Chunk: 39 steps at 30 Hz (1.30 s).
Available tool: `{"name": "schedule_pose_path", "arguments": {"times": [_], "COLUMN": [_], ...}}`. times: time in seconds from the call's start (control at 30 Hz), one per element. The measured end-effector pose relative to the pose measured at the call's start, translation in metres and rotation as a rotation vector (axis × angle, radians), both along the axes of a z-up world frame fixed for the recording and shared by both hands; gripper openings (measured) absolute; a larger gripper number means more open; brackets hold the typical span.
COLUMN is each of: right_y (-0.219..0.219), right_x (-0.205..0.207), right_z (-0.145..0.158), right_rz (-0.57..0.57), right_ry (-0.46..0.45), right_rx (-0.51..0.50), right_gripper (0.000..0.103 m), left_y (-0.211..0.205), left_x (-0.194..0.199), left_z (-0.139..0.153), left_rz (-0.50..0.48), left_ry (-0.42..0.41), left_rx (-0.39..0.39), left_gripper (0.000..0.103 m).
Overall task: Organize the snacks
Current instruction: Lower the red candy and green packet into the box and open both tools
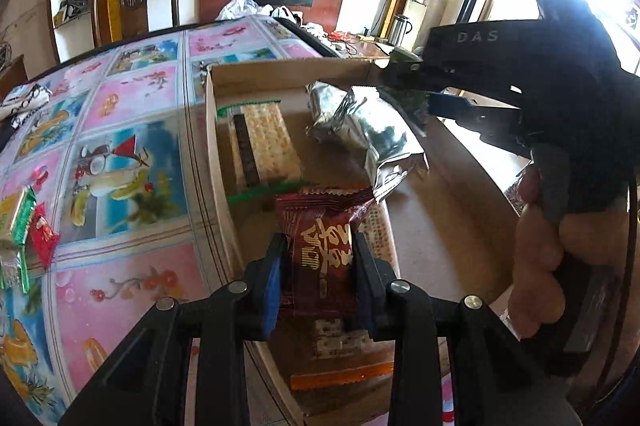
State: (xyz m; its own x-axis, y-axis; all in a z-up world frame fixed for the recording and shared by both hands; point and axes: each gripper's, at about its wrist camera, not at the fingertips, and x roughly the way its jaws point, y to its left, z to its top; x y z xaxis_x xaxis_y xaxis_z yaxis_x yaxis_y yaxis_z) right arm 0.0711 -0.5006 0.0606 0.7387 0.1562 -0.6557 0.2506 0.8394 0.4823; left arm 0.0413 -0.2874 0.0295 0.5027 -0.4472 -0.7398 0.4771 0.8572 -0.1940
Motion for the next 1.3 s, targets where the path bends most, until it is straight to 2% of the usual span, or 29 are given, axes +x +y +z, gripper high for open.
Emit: {"name": "schedule_pose_path", "arguments": {"times": [0.1, 0.17, 0.33, 0.73, 0.83, 1.0, 1.07, 1.13, 1.3], "right_y": [-0.004, -0.003, -0.003, -0.002, -0.003, -0.004, -0.004, -0.005, -0.004], "right_x": [-0.002, -0.002, 0.001, 0.003, 0.003, 0.000, -0.001, -0.002, -0.003], "right_z": [-0.002, -0.002, -0.009, -0.011, -0.011, -0.008, -0.006, -0.005, -0.002], "right_rz": [-0.026, -0.063, -0.074, -0.076, -0.078, -0.091, -0.099, -0.102, -0.105], "right_ry": [0.021, 0.050, 0.102, 0.117, 0.122, 0.105, 0.098, 0.091, 0.074], "right_rx": [-0.025, -0.096, -0.145, -0.145, -0.138, -0.134, -0.136, -0.134, -0.130], "right_gripper": [0.034, 0.034, 0.034, 0.036, 0.039, 0.054, 0.055, 0.055, 0.057], "left_y": [0.002, 0.001, -0.001, -0.003, -0.002, -0.002, -0.002, -0.002, -0.002], "left_x": [0.000, -0.001, -0.006, -0.006, -0.005, -0.005, -0.004, -0.004, -0.010], "left_z": [0.000, -0.001, 0.000, -0.001, -0.002, -0.002, -0.002, -0.001, 0.005], "left_rz": [0.002, 0.001, -0.006, -0.007, -0.004, -0.004, -0.005, -0.004, -0.014], "left_ry": [-0.002, -0.001, -0.019, -0.047, -0.048, -0.049, -0.050, -0.059, -0.101], "left_rx": [-0.005, -0.009, 0.001, 0.011, 0.013, 0.012, 0.011, 0.008, -0.004], "left_gripper": [0.031, 0.031, 0.031, 0.031, 0.032, 0.033, 0.035, 0.043, 0.052]}}
